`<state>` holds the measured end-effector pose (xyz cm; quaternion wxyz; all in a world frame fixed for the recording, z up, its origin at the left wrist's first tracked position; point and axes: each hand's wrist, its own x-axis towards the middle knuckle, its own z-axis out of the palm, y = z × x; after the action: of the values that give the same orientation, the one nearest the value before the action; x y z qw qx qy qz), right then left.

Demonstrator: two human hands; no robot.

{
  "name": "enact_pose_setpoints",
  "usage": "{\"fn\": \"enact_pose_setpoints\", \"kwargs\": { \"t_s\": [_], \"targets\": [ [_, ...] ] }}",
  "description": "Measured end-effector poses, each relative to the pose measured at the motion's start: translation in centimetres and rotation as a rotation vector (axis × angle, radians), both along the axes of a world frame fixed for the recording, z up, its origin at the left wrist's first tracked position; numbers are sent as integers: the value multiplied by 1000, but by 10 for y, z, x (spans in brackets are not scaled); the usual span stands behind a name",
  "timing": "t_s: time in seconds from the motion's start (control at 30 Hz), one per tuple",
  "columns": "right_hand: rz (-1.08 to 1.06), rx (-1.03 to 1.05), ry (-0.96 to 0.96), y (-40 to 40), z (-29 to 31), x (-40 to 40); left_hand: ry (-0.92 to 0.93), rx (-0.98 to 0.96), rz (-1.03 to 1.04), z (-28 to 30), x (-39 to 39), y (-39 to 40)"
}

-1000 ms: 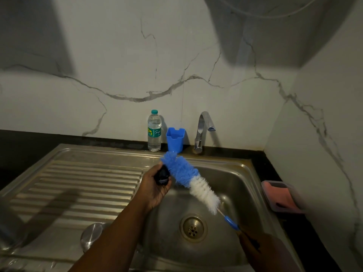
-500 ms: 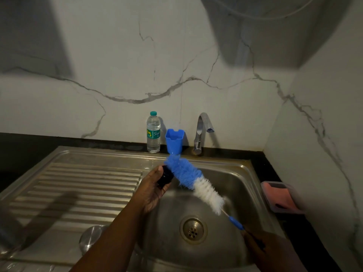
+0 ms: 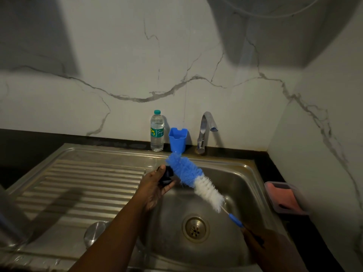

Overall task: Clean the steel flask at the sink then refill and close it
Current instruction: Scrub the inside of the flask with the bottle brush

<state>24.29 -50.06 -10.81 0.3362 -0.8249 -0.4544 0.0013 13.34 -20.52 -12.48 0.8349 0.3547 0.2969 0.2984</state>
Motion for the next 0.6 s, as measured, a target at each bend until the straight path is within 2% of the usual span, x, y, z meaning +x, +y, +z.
{"fn": "enact_pose_setpoints", "kwargs": {
  "t_s": [0.07, 0.13, 0.2, 0.23, 0.3, 0.43, 0.6],
  "targets": [
    [43, -68, 1, 5, -3, -5, -9, -41, 25, 2, -2, 1],
    [-34, 1, -61, 9, -7, -1, -58, -99, 44, 5, -6, 4],
    [-11, 23, 55, 15, 9, -12, -126, -166, 62, 6, -14, 10],
    [-36, 69, 49, 20, 10, -15, -147, -182, 71, 5, -18, 14],
    [-47, -1, 113, 22, 0, -12, -129, -163, 107, 5, -28, 20],
    [23, -138, 164, 38, 4, -18, 70, -6, 194, 5, -51, 28],
    [139, -290, 183, 61, 11, -32, 283, 308, 282, 5, -98, 43]
  ]
}}
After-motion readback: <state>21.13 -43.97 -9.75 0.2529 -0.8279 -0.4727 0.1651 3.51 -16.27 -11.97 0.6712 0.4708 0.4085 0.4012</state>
